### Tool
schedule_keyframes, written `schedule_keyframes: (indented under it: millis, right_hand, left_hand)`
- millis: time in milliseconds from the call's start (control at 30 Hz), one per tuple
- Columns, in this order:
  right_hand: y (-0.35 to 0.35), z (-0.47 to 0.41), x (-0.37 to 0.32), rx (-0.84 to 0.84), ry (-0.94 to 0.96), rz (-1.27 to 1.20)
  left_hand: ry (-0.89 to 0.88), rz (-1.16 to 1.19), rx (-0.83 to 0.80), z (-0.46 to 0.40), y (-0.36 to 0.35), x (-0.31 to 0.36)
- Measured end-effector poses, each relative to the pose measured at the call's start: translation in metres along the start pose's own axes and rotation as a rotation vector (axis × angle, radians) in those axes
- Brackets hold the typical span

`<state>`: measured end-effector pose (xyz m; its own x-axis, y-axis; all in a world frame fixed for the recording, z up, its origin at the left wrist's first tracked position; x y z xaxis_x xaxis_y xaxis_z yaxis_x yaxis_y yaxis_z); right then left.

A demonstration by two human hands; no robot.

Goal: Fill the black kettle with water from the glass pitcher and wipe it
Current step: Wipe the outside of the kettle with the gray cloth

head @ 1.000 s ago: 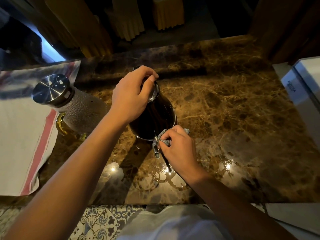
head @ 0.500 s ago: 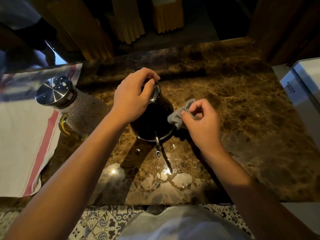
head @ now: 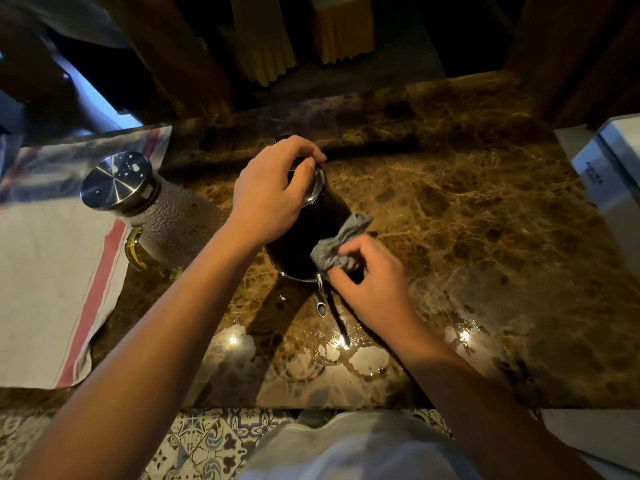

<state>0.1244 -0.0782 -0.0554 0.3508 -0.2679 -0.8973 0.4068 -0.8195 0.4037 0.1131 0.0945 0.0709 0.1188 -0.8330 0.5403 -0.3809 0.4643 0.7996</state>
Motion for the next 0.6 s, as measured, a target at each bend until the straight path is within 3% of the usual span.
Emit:
schedule_keyframes:
  millis: [100,400,467,600]
  right_hand:
    - [-0.004,0.011,0.006,-0.013,0.046,0.158]
    - [-0.006,0.009,0.015,-0.153,-0.13,0.408]
    - [0.003,0.003,0.011,-0.226,-0.243,0.292]
    - [0.035,-0.01,-0.006,-0.179,-0.363,-0.245]
  left_hand:
    - [0.001,-0.001,0.007,0.0,-0.001,-0.001]
    - [-0.032,0.045,-0.009,0.0,0.001,-0.006]
    - [-0.037,0.065,-0.051,-0.001,0.002,-0.006]
    - [-0.068,0.139,-0.149,0.001,0.005,-0.002]
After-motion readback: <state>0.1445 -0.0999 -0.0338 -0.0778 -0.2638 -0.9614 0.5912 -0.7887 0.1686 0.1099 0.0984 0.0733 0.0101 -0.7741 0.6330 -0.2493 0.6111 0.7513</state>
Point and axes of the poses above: each hand's wrist, its own z-axis away from the middle knuckle, its own y-axis out of the back of the hand, x = y × z, the point moved 2 cm from there along -z, towards the middle knuckle, and after that the axes turned 4 degrees about -y, right-handed, at the moved point
